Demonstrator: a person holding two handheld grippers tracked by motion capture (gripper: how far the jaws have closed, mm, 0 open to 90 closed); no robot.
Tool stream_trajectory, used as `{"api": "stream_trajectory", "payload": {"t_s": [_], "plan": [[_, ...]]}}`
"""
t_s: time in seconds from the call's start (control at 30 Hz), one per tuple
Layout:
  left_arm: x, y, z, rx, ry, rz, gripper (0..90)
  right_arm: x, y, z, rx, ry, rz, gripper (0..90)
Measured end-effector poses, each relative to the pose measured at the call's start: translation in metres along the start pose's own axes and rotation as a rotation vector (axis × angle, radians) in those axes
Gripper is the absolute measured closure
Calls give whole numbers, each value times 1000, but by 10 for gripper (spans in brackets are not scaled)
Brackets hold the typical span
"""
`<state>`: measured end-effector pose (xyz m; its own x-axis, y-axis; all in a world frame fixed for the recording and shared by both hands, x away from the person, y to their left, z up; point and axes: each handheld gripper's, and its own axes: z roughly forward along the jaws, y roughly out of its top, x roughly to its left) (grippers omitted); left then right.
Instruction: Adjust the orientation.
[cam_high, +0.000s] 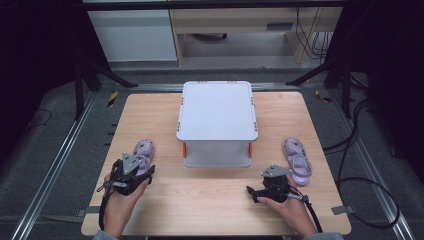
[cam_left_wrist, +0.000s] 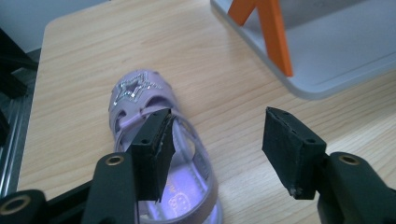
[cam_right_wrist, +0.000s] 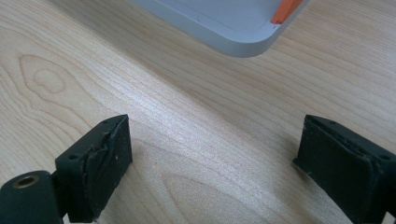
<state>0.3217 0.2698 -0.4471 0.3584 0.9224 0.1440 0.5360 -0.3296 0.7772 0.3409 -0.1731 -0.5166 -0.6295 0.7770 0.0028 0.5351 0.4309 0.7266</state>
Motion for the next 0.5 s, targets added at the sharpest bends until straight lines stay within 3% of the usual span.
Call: {"api": "stream_trajectory", "payload": {"t_s": [0.2,0.4,0.5], "plan": [[3,-4,11,34,-33,-21,469,0,0,0,0,0,0,100],[11,-4,25,50,-23,-52,482,0,0,0,0,0,0,99],[13,-4,37,72,-53,-60,520,0,0,0,0,0,1,100]]}}
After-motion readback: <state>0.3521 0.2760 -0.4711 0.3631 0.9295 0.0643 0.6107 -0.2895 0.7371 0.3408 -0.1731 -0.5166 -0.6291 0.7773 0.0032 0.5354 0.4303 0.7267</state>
